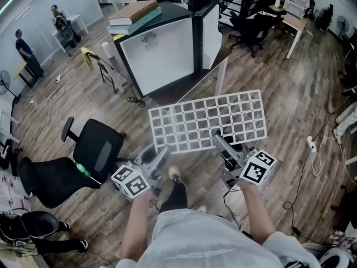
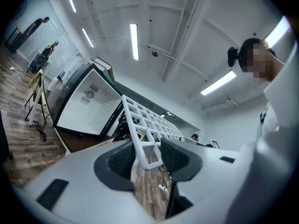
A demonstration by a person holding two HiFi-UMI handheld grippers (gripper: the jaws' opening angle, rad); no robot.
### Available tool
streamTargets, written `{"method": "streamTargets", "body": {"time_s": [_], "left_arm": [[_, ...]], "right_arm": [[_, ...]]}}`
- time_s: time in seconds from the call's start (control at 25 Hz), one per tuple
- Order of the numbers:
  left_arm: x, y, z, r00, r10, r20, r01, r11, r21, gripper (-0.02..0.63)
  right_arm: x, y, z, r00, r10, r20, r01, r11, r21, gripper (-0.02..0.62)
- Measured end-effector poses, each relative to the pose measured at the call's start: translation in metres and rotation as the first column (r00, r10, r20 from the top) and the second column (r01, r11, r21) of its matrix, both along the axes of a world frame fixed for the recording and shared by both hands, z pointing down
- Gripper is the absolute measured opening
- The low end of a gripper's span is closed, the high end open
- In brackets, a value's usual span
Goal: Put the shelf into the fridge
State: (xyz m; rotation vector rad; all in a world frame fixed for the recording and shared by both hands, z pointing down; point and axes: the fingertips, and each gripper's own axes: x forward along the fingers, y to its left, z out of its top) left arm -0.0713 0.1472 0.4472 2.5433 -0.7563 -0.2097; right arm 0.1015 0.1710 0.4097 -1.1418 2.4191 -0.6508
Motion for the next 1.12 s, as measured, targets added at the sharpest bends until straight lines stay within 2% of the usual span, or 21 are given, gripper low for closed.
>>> {"method": "streamTargets", "body": {"time_s": [0.2, 0.56, 0.8, 1.12], "left_arm": [[-0.002, -0.050, 0.004, 1.000, 0.005, -0.008, -0.005, 1.000, 0.001, 0.166], [-0.005, -0.182, -0.011, 0.998, 0.033, -0.062, -0.032, 0.999, 0.013, 0.166], [-0.018, -0.257, -0.014, 0.997, 0.051, -0.059, -0.050, 0.999, 0.020, 0.166], [-0.045, -0.322, -0.003, 0.998, -0.009, -0.058, 0.006, 0.999, -0.039, 0.166]], "right_arm": [[-0.002, -0.048, 0.008, 1.000, 0.012, -0.017, -0.012, 1.000, -0.005, 0.097], [-0.006, -0.176, -0.001, 0.999, 0.040, -0.019, -0.041, 0.998, -0.044, 0.106], [-0.019, -0.250, 0.001, 0.999, 0.043, 0.004, -0.043, 0.996, -0.078, 0.106], [-0.044, -0.323, 0.012, 1.000, 0.006, 0.010, -0.005, 0.993, -0.118, 0.106]]}}
